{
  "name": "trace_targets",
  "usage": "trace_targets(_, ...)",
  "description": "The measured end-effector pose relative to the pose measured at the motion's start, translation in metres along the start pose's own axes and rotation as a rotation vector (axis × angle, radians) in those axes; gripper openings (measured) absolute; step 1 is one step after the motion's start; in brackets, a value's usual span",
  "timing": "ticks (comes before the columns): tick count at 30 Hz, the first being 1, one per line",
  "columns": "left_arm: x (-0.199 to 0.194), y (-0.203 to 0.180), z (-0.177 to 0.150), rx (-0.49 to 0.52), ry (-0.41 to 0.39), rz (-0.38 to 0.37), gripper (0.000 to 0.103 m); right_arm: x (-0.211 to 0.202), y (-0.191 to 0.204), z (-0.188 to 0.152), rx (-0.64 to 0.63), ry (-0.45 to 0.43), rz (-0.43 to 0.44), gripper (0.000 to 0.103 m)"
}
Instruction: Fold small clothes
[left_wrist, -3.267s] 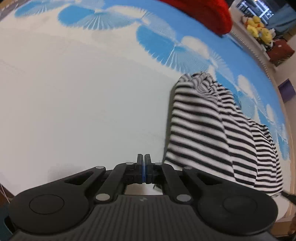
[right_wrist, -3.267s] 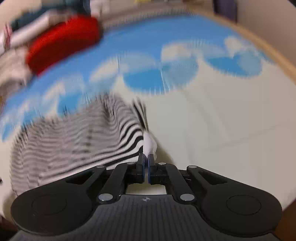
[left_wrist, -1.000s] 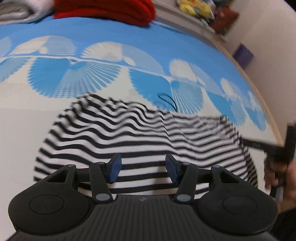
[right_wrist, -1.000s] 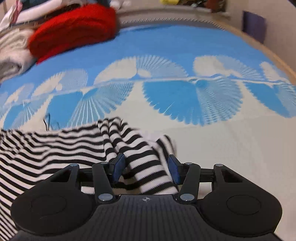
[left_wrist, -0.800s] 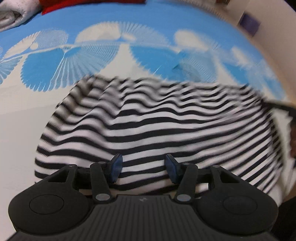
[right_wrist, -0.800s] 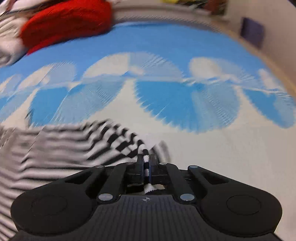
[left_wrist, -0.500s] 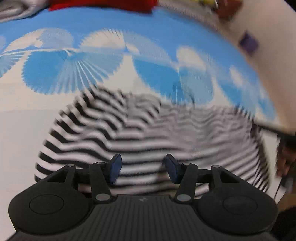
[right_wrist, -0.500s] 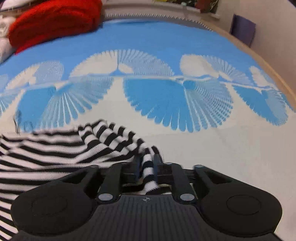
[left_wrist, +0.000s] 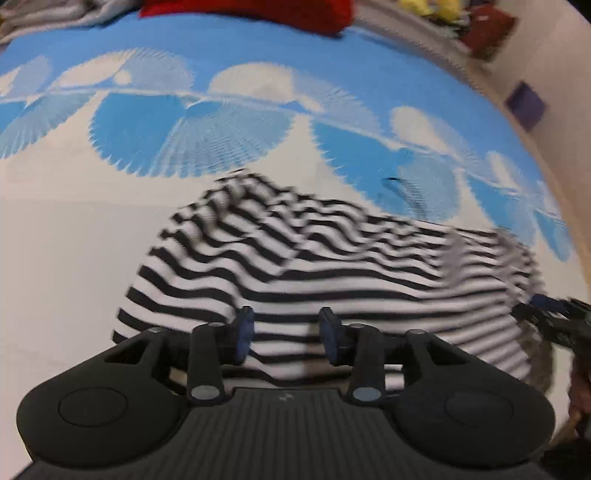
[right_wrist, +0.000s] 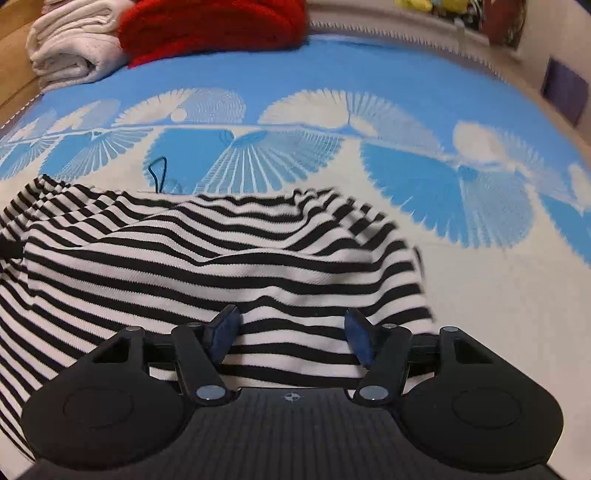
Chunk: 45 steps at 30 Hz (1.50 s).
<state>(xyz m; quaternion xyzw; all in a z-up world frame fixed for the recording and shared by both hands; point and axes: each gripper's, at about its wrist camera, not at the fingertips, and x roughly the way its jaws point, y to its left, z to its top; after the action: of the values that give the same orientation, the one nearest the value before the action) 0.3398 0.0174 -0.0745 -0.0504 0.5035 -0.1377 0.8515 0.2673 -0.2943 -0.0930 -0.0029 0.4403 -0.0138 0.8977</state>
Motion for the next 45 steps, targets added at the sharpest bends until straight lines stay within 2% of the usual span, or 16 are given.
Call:
trace_targets(4, -0.012, -0.03, -0.02, 0.202, 0.034, -0.121, 0.056, -0.023, -0.016, -0.005, 0.063, -0.042, 0.011, 0.065)
trace_targets(6, -0.002, -0.043, -0.032, 0.325, 0.058, -0.073, 0.06, -0.028, -0.022, -0.014, 0.081, -0.03, 0.022, 0.065)
trace_targets(8, 0.02, -0.045, -0.043, 0.377, 0.137, 0.046, 0.06, -0.017, -0.021, -0.027, 0.023, 0.047, -0.029, 0.066)
trace_targets(9, 0.025, -0.044, -0.045, 0.38, 0.154, 0.07, 0.06, -0.01, -0.019, -0.035, -0.023, 0.092, -0.059, 0.066)
trace_targets(11, 0.016, -0.046, -0.042, 0.339, 0.126, 0.065, 0.059, -0.013, -0.018, -0.042, -0.059, 0.075, -0.072, 0.068)
trace_targets(15, -0.012, -0.047, -0.042, 0.284, 0.043, -0.03, 0.061, -0.034, -0.034, -0.045, 0.106, 0.014, -0.096, 0.068)
trace_targets(17, -0.004, -0.044, -0.045, 0.286, 0.087, 0.006, 0.062, -0.031, -0.04, -0.051, 0.14, 0.056, -0.131, 0.068)
trace_targets(19, 0.013, -0.04, -0.052, 0.301, 0.177, 0.089, 0.061, -0.018, -0.041, -0.064, 0.111, 0.176, -0.18, 0.068)
trace_targets(20, 0.014, -0.041, -0.055, 0.324, 0.187, 0.106, 0.061, -0.016, -0.041, -0.067, 0.094, 0.191, -0.192, 0.069)
trace_targets(24, -0.009, -0.052, -0.054, 0.333, 0.073, 0.128, 0.065, -0.039, -0.033, -0.062, 0.068, 0.117, -0.212, 0.067)
trace_targets(28, -0.054, -0.064, -0.051, 0.305, -0.191, 0.206, 0.086, -0.087, -0.022, -0.056, 0.033, -0.083, -0.253, 0.067)
trace_targets(31, -0.086, -0.075, -0.056, 0.288, -0.308, 0.246, 0.087, -0.122, -0.015, -0.061, 0.024, -0.211, -0.256, 0.068)
trace_targets(36, -0.133, -0.097, -0.081, 0.303, -0.392, 0.307, 0.089, -0.159, -0.012, -0.081, 0.105, -0.339, -0.219, 0.074)
trace_targets(40, -0.152, -0.104, -0.122, 0.254, -0.423, 0.314, 0.102, -0.163, -0.015, -0.093, 0.203, -0.333, -0.186, 0.074)
trace_targets(42, -0.149, -0.096, -0.14, 0.22, -0.405, 0.305, 0.102, -0.16, -0.013, -0.1, 0.208, -0.318, -0.202, 0.074)
trace_targets(45, -0.137, -0.079, -0.155, 0.138, -0.274, 0.317, 0.102, -0.159, -0.008, -0.106, 0.219, -0.305, -0.226, 0.074)
